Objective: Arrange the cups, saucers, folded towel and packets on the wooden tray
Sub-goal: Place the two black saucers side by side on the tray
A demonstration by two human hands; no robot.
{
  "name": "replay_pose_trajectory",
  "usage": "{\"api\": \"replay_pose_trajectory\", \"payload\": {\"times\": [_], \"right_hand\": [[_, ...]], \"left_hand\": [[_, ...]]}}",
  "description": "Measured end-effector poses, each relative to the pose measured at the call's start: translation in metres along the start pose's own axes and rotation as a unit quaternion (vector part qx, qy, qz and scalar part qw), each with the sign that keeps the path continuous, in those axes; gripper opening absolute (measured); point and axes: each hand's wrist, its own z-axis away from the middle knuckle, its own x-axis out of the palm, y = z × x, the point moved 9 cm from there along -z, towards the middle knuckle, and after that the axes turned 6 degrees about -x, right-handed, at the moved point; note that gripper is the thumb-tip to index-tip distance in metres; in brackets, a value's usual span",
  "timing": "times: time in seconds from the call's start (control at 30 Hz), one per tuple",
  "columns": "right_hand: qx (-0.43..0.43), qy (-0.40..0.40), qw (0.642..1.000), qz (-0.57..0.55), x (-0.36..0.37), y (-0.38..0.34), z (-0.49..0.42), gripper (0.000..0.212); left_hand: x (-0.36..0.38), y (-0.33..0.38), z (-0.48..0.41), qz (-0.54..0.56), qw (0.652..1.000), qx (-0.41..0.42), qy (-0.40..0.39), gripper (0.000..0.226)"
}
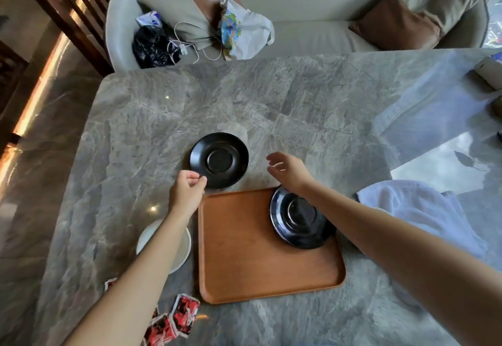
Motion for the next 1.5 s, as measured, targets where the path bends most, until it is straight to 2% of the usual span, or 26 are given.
{"api": "replay_pose_trajectory", "payload": {"times": [0.13,0.23,0.43,0.57,0.63,0.73,0.77,0.87,1.0,1.07,1.17,1.3,1.4,1.5], "right_hand": [[0.113,0.002,0.982,-0.149,0.034,0.008,-0.022,0.031],[0.153,0.010,0.972,-0.175,0.055,0.011,-0.033,0.035],[0.161,0.064,0.971,-0.162,0.064,0.014,-0.044,0.031],[0.158,0.056,0.976,-0.143,0.066,0.017,-0.046,0.034],[0.153,0.056,0.977,-0.136,0.065,0.015,-0.047,0.034],[0.157,0.056,0.977,-0.133,0.063,0.012,-0.048,0.034],[0.160,0.052,0.977,-0.135,0.063,0.012,-0.048,0.034],[0.152,0.030,0.979,-0.135,0.059,0.006,-0.044,0.036],[0.119,-0.005,0.982,-0.144,0.049,-0.008,-0.034,0.037],[0.116,-0.020,0.977,-0.177,0.043,-0.017,-0.027,0.037],[0.123,-0.035,0.963,-0.236,0.034,-0.024,-0.018,0.037],[0.107,-0.080,0.975,-0.178,0.026,-0.024,-0.006,0.037],[0.074,-0.125,0.988,-0.058,0.029,-0.025,0.001,0.038],[0.035,-0.171,0.984,0.038,0.041,-0.027,0.006,0.038]], "left_hand": [[-0.017,-0.002,-0.027,0.028,0.998,-0.009,0.053,0.022],[-0.011,-0.009,-0.045,0.033,0.998,-0.041,0.027,0.032],[0.003,-0.010,-0.058,0.066,0.994,-0.082,-0.024,0.034],[0.005,-0.009,-0.061,0.055,0.996,-0.069,-0.033,0.037],[0.005,-0.007,-0.061,0.051,0.996,-0.059,-0.034,0.031],[0.003,-0.004,-0.059,0.031,0.997,-0.057,-0.042,0.008],[0.004,-0.004,-0.058,0.020,0.997,-0.056,-0.045,0.008],[0.000,0.001,-0.051,-0.016,0.999,-0.026,-0.044,0.016],[-0.015,0.016,-0.047,0.007,0.999,0.012,-0.036,0.031],[-0.024,0.032,-0.043,0.001,0.998,0.053,-0.035,0.032],[-0.024,0.051,-0.033,-0.007,0.992,0.104,-0.074,0.026],[-0.017,0.055,-0.020,-0.066,0.981,0.137,-0.119,0.017],[-0.013,0.052,-0.012,-0.139,0.971,0.154,-0.117,0.016],[-0.003,0.040,-0.005,-0.205,0.957,0.157,-0.132,0.015]]}}
